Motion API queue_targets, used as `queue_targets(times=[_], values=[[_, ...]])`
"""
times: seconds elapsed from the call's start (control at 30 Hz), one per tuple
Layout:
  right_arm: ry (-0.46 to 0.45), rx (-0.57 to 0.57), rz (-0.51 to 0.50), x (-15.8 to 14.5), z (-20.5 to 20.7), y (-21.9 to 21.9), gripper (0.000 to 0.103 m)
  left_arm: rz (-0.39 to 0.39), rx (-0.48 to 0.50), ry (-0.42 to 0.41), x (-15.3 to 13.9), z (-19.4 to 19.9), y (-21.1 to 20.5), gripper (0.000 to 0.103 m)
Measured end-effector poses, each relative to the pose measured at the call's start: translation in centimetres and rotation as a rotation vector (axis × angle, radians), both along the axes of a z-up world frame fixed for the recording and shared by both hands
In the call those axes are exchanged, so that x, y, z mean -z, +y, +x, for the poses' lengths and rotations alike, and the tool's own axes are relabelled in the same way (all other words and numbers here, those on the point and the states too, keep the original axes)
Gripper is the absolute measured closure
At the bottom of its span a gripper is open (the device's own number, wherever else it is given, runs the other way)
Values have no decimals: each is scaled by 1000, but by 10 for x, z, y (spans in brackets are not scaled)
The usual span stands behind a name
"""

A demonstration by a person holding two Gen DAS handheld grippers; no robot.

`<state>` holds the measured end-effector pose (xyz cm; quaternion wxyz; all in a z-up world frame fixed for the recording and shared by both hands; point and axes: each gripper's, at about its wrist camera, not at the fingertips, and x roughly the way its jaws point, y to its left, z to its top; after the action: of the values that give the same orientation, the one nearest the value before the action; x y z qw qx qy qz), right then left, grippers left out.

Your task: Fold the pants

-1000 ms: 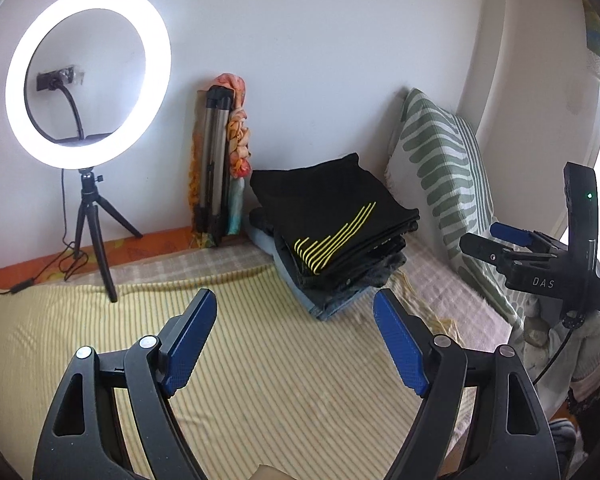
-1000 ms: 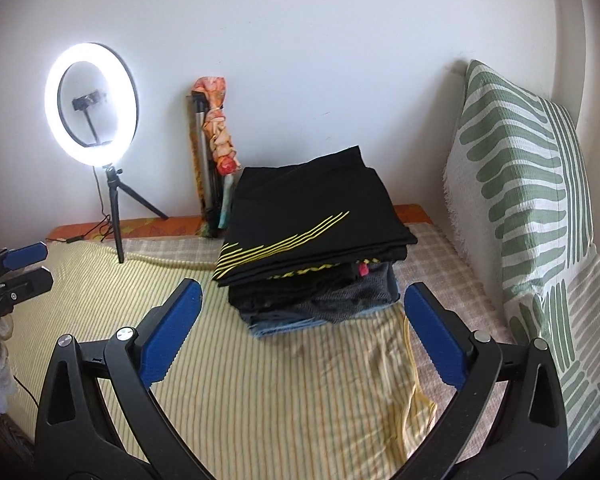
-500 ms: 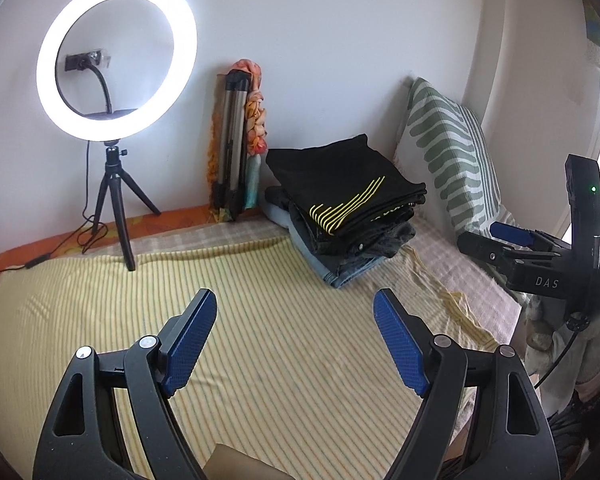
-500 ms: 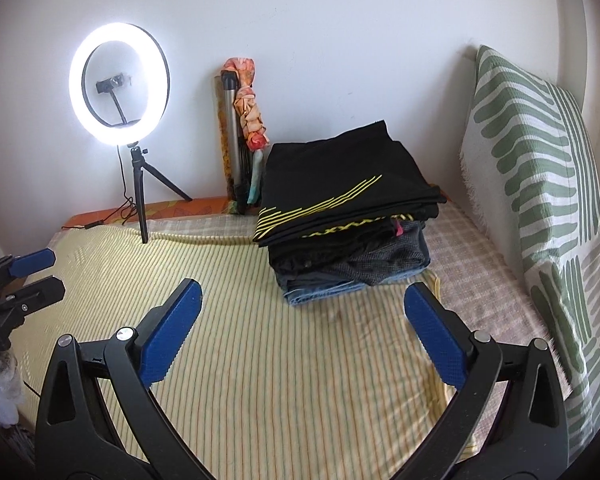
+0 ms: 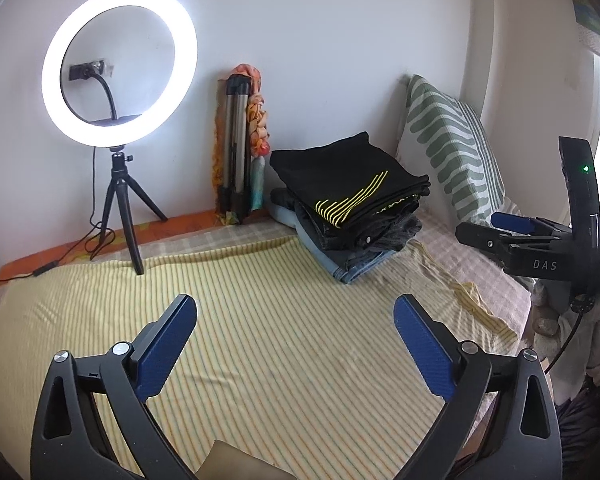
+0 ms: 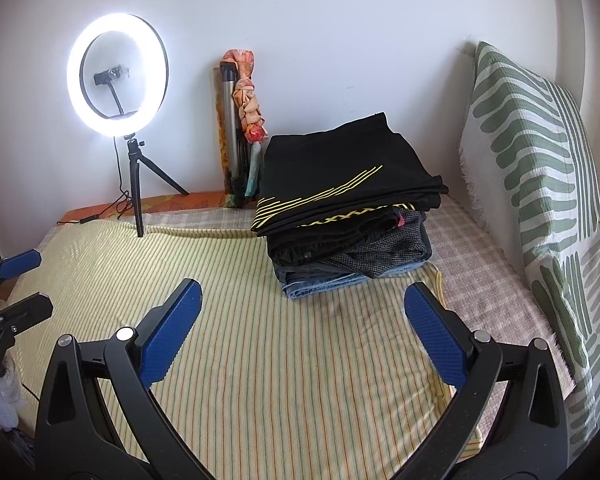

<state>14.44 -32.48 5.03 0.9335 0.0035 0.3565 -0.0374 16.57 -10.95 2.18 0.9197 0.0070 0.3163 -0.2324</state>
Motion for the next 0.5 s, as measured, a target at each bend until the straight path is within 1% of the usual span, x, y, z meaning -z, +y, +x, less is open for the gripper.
queue_targets(times=[0.23, 0.5], values=[[0, -21, -24, 4, -2, 7, 0, 11, 28, 28, 4, -3, -1, 4], [-2, -31, -16, 4, -2, 13, 0, -3, 13, 15, -1, -6, 5, 4]])
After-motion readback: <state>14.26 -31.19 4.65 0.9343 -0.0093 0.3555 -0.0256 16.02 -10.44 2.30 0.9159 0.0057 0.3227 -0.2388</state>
